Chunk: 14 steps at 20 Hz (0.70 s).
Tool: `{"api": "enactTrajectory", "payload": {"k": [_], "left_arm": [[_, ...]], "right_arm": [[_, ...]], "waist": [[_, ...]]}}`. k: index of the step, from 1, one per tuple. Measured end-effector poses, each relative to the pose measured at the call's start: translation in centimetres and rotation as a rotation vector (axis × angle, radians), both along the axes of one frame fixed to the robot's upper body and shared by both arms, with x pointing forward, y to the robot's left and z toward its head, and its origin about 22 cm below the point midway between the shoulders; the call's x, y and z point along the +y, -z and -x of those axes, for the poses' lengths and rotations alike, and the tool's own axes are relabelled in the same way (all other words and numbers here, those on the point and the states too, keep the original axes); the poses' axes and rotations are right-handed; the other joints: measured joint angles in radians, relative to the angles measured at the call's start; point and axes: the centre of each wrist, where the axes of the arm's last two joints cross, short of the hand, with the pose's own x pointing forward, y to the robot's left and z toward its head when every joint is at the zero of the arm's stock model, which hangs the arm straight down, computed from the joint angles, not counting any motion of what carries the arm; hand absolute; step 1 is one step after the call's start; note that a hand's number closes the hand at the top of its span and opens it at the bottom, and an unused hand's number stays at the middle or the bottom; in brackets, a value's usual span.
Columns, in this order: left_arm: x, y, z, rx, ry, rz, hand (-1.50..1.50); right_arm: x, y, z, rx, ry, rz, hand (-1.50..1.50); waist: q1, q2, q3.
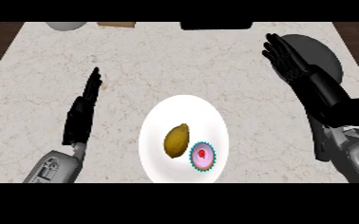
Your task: Pick the lemon from the plate and place it in the pan
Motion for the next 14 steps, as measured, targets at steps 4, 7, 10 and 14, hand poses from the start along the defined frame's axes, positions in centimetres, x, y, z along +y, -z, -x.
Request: {"api": "enactTrajectory", "payload": {"k": [4, 7, 10, 14], "left_arm": [[-1.0, -0.3, 0.7, -0.031, 0.056, 0.052, 0.0], [-1.9, -0.8, 1.0, -0.063, 0.109, 0.114, 0.0], [-2.6, -0.4, 1.7, -0.061, 0.126, 0.171, 0.0], [-2.9, -0.7, 2.4, -0.071, 0.17, 0.218, 0.0]], "right_arm": [[2.5, 1.5, 1.0, -0.038, 0.087, -0.088, 1.5], [3.3, 2.7, 1.9, -0.072, 0.234, -0.085, 1.5], [3.4, 5.4, 3.9, -0.036, 0.45, -0.09, -1.5], [5.9, 8.2, 9.5, -0.05, 0.535, -0.046, -1.5]], "waist": [[0.007, -0.016, -0.007], [-0.01, -0.027, -0.014], [-0.037, -0.034, -0.015], [-0.032, -0.035, -0.014]]}}
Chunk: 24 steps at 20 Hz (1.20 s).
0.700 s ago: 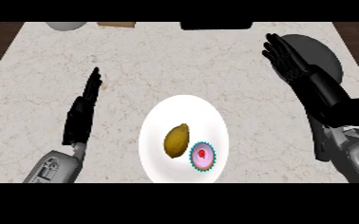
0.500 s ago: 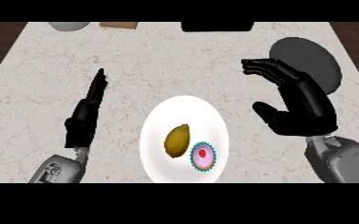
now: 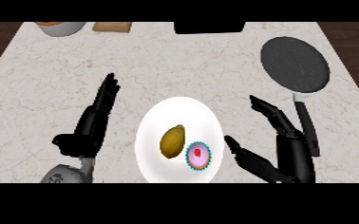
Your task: Pick the lemon from the plate and place it in the pan
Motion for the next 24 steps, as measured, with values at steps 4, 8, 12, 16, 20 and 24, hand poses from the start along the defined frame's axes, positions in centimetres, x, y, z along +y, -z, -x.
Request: {"api": "enactTrajectory", "payload": {"k": [4, 8, 12, 16, 20, 24], "left_arm": [[-0.5, 0.4, 0.6, -0.001, 0.027, 0.017, 0.0], [-0.4, 0.3, 1.0, -0.008, 0.038, 0.021, 0.0], [-0.3, 0.2, 1.1, -0.013, 0.055, 0.028, 0.0], [-0.8, 0.6, 1.0, -0.016, 0.069, 0.026, 0.0], [-0.8, -0.1, 0.4, -0.021, 0.078, 0.028, 0.0], [-0.4, 0.2, 0.6, -0.016, 0.084, 0.025, 0.0]], "right_arm": [[0.8, 0.3, 3.7, 0.005, 0.054, 0.132, -1.5], [1.2, -1.1, 5.1, 0.056, 0.042, 0.249, -1.5], [2.3, -2.9, 4.5, 0.143, 0.004, 0.36, -1.5], [4.1, -4.2, 3.0, 0.262, -0.045, 0.476, -1.5], [6.1, -4.5, 1.0, 0.395, -0.105, 0.618, -1.5], [9.1, -3.6, -0.7, 0.49, -0.166, 0.746, -1.5]], "waist": [[0.014, 0.004, 0.0], [0.03, 0.008, 0.0], [0.043, 0.011, 0.0], [0.053, 0.014, -0.001], [0.063, 0.016, 0.0], [0.065, 0.017, 0.001]]}}
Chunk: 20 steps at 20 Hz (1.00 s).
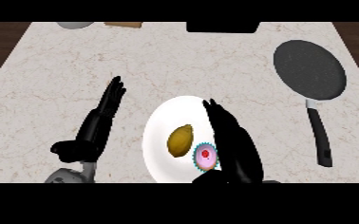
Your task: Pick the lemon from the plate and place it in the pan
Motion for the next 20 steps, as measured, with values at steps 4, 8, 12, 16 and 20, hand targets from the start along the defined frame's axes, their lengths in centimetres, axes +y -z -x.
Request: {"api": "enactTrajectory", "payload": {"k": [4, 8, 12, 16, 20], "left_arm": [[-0.3, 0.1, -0.2, 0.001, -0.006, -0.001, 0.0], [-0.5, 0.1, -0.1, 0.005, -0.016, -0.003, 0.0], [-0.7, -0.3, -0.1, 0.002, -0.017, 0.001, 0.0], [-0.3, 0.0, 0.0, 0.006, -0.017, 0.004, 0.0], [-0.4, 0.7, -0.2, 0.001, -0.019, 0.008, 0.0]], "right_arm": [[3.1, 0.7, -1.0, 0.069, -0.032, 0.083, -1.5], [4.8, 1.8, -1.7, 0.111, -0.035, 0.11, -1.5], [5.6, 1.9, -2.4, 0.134, -0.037, 0.118, -1.5], [5.7, 2.6, -2.1, 0.144, -0.018, 0.124, -1.5], [5.6, 3.0, -2.5, 0.142, 0.001, 0.111, -1.5]], "waist": [[-0.007, -0.001, 0.001], [-0.013, -0.002, 0.002], [-0.016, -0.003, 0.002], [-0.018, -0.003, 0.002], [-0.019, -0.003, 0.002]]}}
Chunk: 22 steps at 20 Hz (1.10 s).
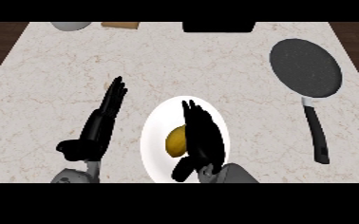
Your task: Pick the lemon from the plate and place it in the pan
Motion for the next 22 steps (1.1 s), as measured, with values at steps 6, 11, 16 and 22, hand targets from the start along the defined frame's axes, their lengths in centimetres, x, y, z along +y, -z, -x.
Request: {"api": "enactTrajectory", "payload": {"k": [6, 11, 16, 22], "left_arm": [[0.2, -1.0, 0.1, 0.002, 0.001, -0.002, 0.0], [0.3, -1.0, -0.3, -0.007, -0.001, -0.001, 0.0], [-0.4, -1.1, -0.1, -0.002, 0.003, -0.002, 0.0], [0.5, -0.9, 0.9, -0.001, 0.002, -0.008, 0.0]], "right_arm": [[-0.2, 2.1, -0.9, 0.009, 0.021, -0.005, -1.5], [-0.2, 3.7, -1.8, 0.039, 0.038, 0.0, -1.5], [0.0, 4.4, -2.5, 0.071, -0.022, 0.036, 1.5], [-0.1, 4.8, -3.4, 0.033, -0.061, 0.096, 1.5]], "waist": [[0.002, 0.0, 0.0], [0.003, 0.0, 0.0], [0.002, -0.007, -0.002], [0.001, -0.019, -0.007]]}}
